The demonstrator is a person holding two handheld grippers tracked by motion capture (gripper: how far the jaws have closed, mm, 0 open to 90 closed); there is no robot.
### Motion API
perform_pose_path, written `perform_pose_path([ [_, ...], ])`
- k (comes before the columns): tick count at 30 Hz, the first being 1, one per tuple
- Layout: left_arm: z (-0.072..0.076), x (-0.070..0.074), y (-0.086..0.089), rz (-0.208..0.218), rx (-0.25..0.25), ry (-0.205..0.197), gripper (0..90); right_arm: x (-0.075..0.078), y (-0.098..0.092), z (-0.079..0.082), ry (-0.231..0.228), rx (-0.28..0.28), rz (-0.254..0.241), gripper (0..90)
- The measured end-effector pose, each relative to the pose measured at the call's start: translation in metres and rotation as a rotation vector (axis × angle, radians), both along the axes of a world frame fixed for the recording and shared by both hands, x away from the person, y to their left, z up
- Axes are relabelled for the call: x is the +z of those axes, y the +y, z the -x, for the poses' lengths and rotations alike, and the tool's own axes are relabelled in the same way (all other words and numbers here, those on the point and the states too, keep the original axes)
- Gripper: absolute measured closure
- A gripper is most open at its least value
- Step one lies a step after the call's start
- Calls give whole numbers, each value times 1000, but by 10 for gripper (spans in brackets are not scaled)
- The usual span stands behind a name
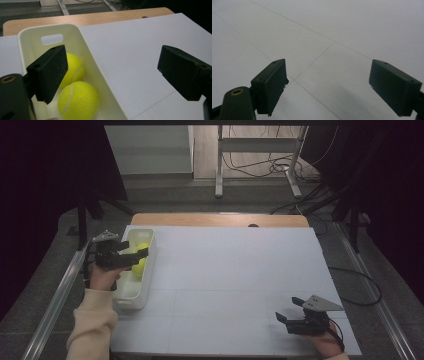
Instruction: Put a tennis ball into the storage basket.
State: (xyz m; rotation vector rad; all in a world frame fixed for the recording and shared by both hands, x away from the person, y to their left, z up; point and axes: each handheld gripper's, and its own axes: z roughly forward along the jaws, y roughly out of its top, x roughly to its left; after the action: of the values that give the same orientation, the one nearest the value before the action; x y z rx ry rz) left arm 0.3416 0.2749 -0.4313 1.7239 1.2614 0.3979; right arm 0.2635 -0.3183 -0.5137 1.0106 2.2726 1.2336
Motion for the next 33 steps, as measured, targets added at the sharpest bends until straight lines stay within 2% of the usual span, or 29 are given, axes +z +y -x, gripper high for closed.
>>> perform_pose_path([
  [4,3,5,-6,25,-19,-22,109,0,0,-2,7,7,-10,154],
  [13,14,14,-24,50,-81,-81,111,-2,0,-8,20,24,-24,154],
  [21,27,11,-43,40,-136,-114,110,-1,1,-8,13,32,-17,155],
  [33,46,4,-65,15,-218,-130,109,-1,3,-7,7,29,3,155],
])
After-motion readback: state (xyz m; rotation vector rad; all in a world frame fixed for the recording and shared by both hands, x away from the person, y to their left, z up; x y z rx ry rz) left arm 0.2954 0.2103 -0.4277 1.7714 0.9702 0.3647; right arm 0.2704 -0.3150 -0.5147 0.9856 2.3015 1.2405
